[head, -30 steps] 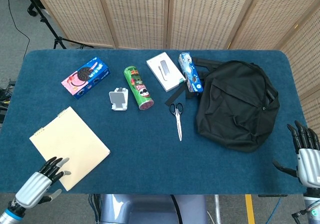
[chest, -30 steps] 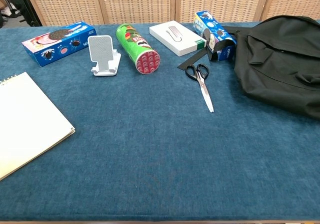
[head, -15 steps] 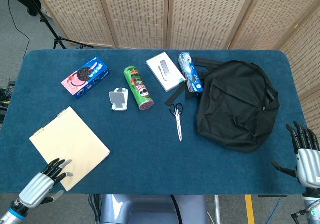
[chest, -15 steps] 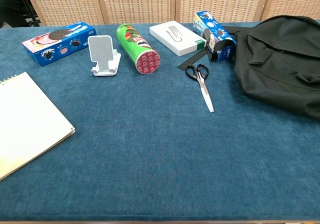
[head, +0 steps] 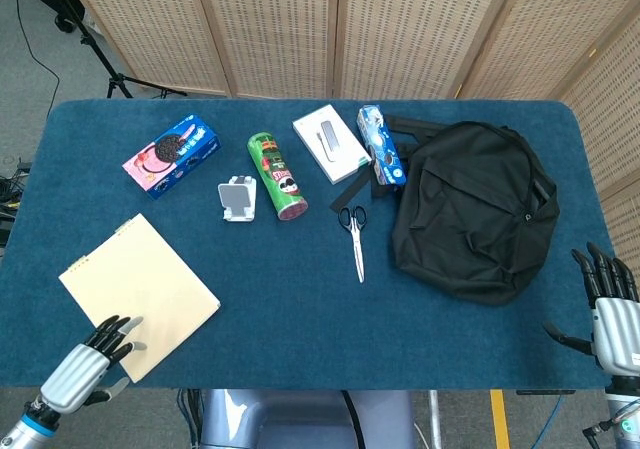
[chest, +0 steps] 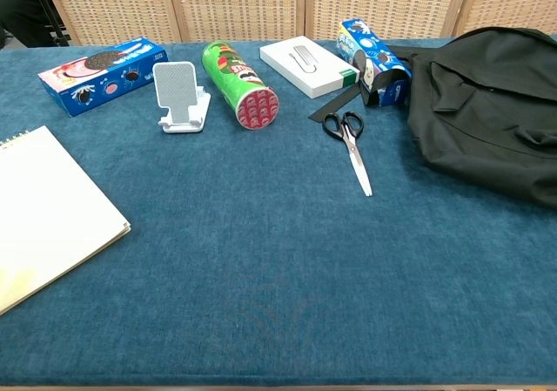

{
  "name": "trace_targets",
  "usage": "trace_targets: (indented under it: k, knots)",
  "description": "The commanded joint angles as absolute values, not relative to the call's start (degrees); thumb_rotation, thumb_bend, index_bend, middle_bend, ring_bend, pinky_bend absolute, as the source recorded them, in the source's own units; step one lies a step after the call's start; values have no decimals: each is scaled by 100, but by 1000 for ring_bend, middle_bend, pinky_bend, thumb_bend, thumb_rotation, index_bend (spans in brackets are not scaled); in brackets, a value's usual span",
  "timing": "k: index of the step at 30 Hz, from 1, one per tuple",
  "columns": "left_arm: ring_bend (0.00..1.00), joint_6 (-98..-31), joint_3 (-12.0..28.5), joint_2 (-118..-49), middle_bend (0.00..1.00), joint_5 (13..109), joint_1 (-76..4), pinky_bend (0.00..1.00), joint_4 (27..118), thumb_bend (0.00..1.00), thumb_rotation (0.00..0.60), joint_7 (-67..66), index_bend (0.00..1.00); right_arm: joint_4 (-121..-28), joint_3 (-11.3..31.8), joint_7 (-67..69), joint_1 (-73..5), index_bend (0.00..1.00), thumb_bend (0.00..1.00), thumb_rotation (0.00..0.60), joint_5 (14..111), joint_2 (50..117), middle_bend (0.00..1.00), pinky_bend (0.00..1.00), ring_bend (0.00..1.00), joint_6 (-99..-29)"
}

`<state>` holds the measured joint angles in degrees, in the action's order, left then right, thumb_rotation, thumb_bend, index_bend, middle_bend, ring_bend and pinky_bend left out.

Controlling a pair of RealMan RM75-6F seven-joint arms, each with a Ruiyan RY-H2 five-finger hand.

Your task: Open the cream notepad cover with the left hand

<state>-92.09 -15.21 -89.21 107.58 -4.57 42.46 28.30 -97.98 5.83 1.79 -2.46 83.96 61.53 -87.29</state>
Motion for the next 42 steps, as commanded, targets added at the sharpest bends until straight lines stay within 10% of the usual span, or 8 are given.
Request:
trace_targets:
  k: [1,37,42]
  knots:
    - [0,-9184,-1506,-8995,0,10726,-466,0,4149,311,600,2854,311,-9797,581,186,-247,47,158,600,8393,6151,0,0,0,-8721]
    - [0,-9220,-1541,-9292,0,10600,-492,0,3717,567,600,3020,416,-9829,566,203,-261,47,156,600,8371,6123,0,0,0,-8660]
    - [0,-9224,-1552,-9299,0,10585,-499,0,3735,581,600,3139,555,-9829,560,209,-265,47,158,600,8382,6123,0,0,0,-8652]
